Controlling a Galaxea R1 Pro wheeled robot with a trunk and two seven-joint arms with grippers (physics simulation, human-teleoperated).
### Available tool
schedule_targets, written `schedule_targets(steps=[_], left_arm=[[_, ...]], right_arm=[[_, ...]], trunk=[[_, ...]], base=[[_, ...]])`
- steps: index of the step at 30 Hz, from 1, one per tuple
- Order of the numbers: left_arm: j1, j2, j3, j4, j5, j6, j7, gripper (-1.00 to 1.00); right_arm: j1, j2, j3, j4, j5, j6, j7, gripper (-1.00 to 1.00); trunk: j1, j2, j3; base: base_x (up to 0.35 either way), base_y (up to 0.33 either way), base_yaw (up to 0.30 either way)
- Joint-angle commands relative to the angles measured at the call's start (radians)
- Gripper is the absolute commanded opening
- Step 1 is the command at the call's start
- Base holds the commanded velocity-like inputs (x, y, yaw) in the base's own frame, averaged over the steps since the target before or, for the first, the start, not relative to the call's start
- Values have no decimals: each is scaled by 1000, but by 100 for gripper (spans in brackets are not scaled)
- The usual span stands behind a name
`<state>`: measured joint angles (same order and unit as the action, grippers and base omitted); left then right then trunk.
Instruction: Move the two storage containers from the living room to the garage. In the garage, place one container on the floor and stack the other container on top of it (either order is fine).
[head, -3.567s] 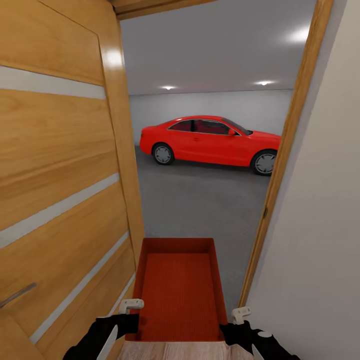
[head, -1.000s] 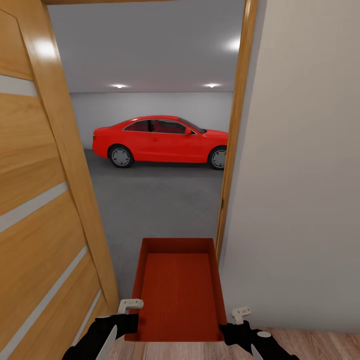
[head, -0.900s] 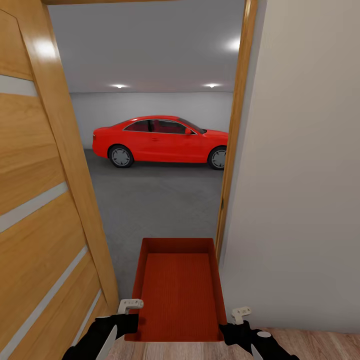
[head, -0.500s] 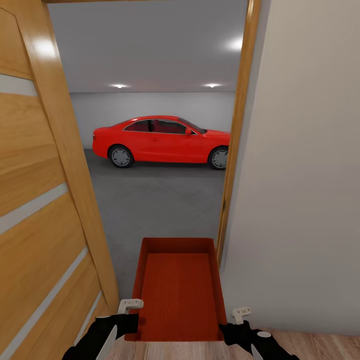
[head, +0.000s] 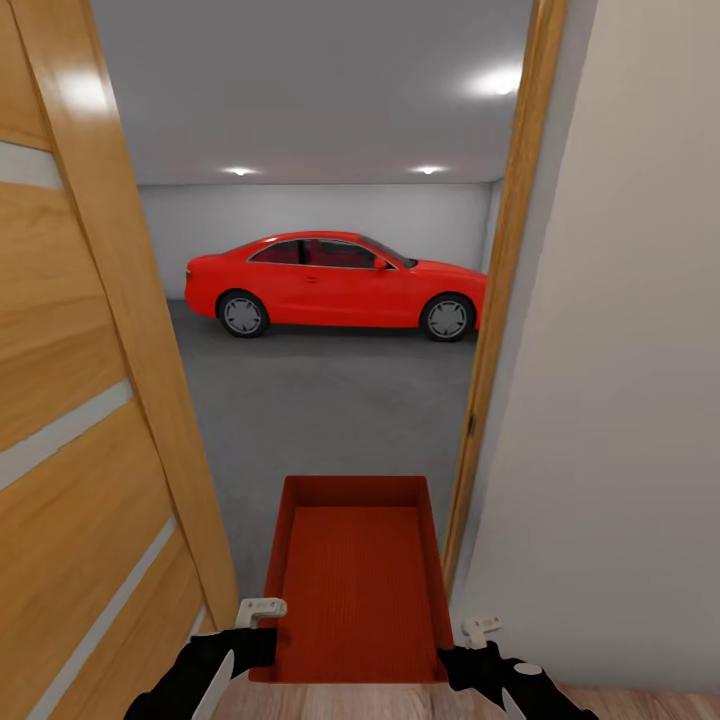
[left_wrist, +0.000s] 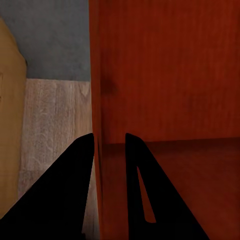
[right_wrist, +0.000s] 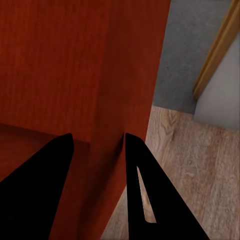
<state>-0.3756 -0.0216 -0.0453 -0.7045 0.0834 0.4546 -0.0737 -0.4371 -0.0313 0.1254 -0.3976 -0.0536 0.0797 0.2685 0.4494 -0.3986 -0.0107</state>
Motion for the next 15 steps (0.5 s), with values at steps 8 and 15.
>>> schedule_targets(steps=[8,15], left_arm=[[0,-38,-1,-3,-1,-31,6,-100],[0,-38,-1,-3,-1,-31,5,-100]], right_arm=[[0,21,-8,2,11,6,3,-100],[0,21,-7,2,11,6,4,-100]], trunk=[[1,-1,-1],[1,-1,-1]], base=[[12,7,0],[0,0,0]])
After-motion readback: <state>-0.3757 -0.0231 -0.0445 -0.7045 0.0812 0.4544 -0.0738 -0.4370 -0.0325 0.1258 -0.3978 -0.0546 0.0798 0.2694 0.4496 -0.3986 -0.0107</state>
